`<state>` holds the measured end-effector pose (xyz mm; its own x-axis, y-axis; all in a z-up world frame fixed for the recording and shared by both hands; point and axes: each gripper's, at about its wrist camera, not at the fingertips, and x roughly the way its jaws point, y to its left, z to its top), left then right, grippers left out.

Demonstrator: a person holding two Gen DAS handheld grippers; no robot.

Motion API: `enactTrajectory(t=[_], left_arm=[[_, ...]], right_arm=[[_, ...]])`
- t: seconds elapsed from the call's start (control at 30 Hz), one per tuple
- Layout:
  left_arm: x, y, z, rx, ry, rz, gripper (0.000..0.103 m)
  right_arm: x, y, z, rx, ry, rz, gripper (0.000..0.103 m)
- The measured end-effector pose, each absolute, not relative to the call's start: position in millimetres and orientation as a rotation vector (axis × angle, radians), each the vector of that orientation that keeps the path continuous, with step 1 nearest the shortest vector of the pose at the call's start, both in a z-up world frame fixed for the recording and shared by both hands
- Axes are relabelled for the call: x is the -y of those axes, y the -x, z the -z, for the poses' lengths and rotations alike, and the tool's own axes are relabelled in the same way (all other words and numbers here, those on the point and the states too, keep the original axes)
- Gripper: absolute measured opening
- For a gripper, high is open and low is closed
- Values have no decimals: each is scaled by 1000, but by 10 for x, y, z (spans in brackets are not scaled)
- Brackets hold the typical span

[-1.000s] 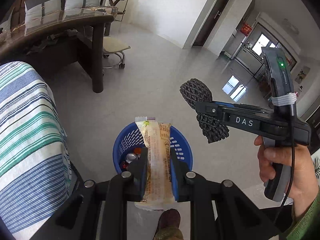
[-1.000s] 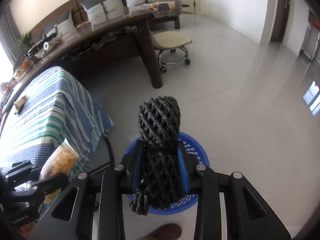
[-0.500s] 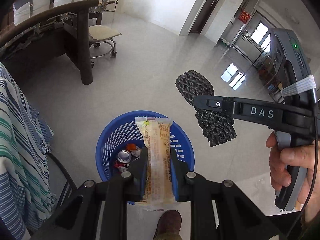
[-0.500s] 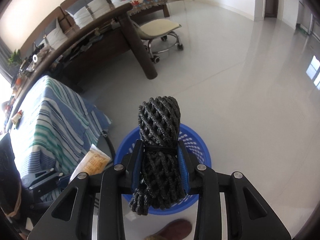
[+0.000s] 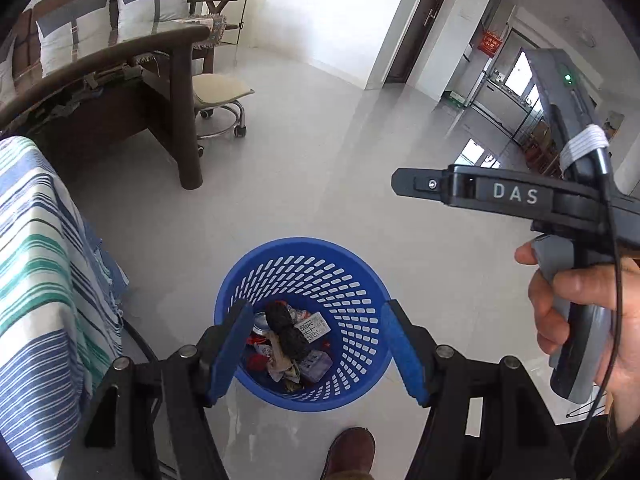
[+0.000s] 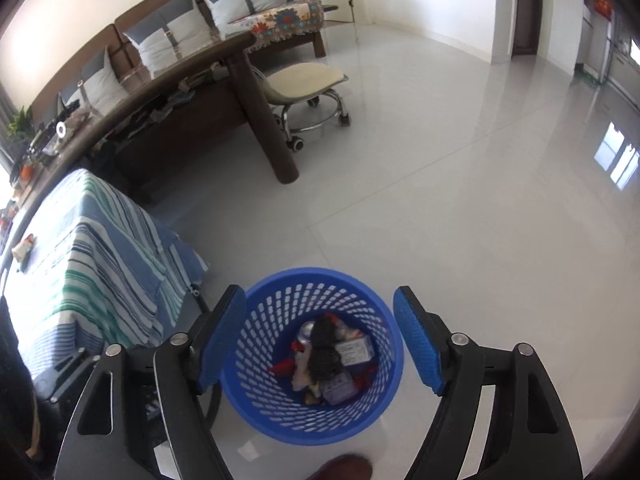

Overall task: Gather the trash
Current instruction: 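Move both open tools back over the table toward the remaining packets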

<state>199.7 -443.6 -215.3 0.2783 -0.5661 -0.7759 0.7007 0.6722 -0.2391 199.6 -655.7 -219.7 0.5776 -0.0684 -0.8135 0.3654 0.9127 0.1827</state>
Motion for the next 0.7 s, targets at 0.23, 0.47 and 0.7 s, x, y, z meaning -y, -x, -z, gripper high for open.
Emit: enactTrajectory(t=[0.23, 0.47, 0.7], left_arm=[[3597, -1676, 1571, -897, -160, 771, 68], [2466, -1678, 1470, -885, -169, 582, 68], [1313, -2027, 1548, -893, -147, 353, 68]], right_arm=[[6082, -2095, 1909, -887, -168, 276, 98], [5176, -2167, 1499, -767, -98, 114, 98], [3857, -2354, 1459, -733, 11, -143, 98]])
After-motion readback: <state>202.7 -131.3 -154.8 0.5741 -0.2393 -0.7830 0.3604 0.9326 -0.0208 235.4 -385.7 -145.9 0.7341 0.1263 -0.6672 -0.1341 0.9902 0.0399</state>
